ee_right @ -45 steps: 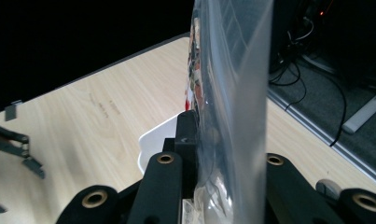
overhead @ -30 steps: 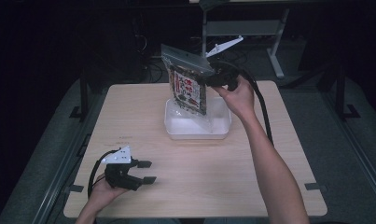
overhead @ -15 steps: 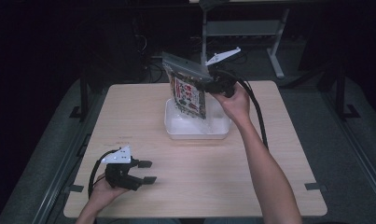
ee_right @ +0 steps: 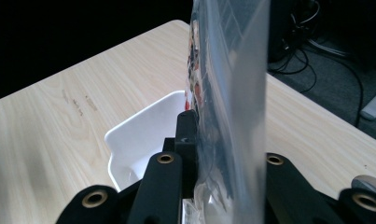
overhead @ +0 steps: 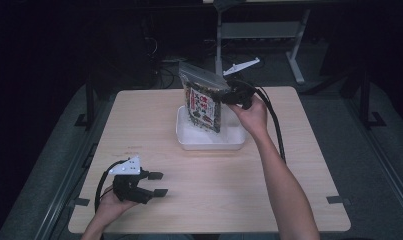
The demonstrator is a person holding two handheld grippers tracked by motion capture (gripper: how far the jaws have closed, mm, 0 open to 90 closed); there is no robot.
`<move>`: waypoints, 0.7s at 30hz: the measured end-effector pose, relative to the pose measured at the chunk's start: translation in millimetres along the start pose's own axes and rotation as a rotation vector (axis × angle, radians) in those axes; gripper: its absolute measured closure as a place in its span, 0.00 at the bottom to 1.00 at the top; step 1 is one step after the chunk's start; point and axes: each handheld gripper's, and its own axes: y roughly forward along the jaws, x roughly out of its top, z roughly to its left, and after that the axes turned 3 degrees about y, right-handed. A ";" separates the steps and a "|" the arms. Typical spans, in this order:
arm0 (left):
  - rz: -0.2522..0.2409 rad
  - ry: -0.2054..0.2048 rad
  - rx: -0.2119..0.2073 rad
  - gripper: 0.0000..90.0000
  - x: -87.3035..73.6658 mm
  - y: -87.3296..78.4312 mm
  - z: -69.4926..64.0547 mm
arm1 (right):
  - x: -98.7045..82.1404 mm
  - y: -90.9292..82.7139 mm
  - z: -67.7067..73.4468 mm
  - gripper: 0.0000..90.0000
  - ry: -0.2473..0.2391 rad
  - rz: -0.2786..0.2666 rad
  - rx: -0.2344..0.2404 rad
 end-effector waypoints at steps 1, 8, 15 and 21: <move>0.000 0.000 -0.001 0.40 0.1 0.0 0.3 | -2.0 0.1 -1.7 0.86 0.002 0.005 0.005; 0.005 -0.001 -0.003 0.40 0.6 1.4 0.2 | -4.5 4.1 -3.9 0.86 0.013 0.030 0.011; 0.001 -0.003 -0.005 0.40 0.6 1.3 0.7 | -12.2 7.0 -13.0 0.86 0.065 0.024 0.028; 0.000 -0.006 -0.008 0.39 0.6 1.6 1.1 | -10.5 0.9 -13.4 0.75 0.066 0.010 0.030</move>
